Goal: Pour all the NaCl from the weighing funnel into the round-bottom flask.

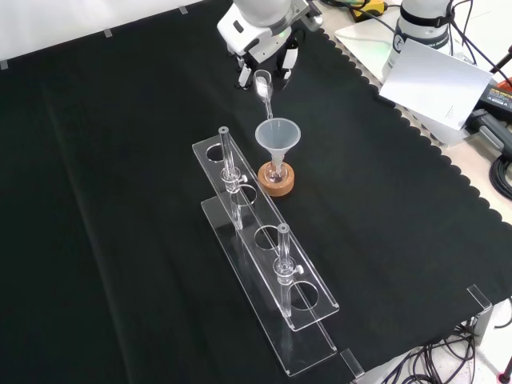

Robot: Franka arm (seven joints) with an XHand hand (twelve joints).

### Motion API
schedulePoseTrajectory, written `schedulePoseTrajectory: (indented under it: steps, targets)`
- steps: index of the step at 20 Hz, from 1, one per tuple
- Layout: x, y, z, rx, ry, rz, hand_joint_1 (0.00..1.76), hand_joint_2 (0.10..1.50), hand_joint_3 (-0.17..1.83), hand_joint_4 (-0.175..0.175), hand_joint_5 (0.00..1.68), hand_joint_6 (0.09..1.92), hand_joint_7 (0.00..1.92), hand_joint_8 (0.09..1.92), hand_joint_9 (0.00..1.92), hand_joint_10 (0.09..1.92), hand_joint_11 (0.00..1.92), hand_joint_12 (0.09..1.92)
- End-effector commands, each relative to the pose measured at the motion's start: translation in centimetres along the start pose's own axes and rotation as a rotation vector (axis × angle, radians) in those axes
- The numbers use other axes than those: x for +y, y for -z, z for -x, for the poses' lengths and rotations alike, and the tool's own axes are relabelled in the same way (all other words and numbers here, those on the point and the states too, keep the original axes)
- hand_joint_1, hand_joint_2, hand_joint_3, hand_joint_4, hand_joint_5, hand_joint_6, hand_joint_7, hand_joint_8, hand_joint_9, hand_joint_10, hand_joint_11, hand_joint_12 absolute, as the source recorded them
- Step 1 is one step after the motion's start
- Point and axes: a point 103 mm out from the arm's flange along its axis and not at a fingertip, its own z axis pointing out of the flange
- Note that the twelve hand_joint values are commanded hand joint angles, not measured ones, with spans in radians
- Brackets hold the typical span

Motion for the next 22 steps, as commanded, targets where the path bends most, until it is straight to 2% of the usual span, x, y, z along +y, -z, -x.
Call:
schedulePoseTrajectory:
  steps: [1,22]
  targets:
    - [-0.2,0.4,-0.3,-0.036,0.003,-0.010,1.09,0.80,0.46,0.175,1.19,0.75,1.47,0.20,1.62,0.09,1.33,0.71]
    - [0.2,1.5,-1.1,-0.152,-0.003,-0.033,1.09,0.80,0.46,0.175,1.19,0.75,1.46,0.20,1.62,0.09,1.32,0.71]
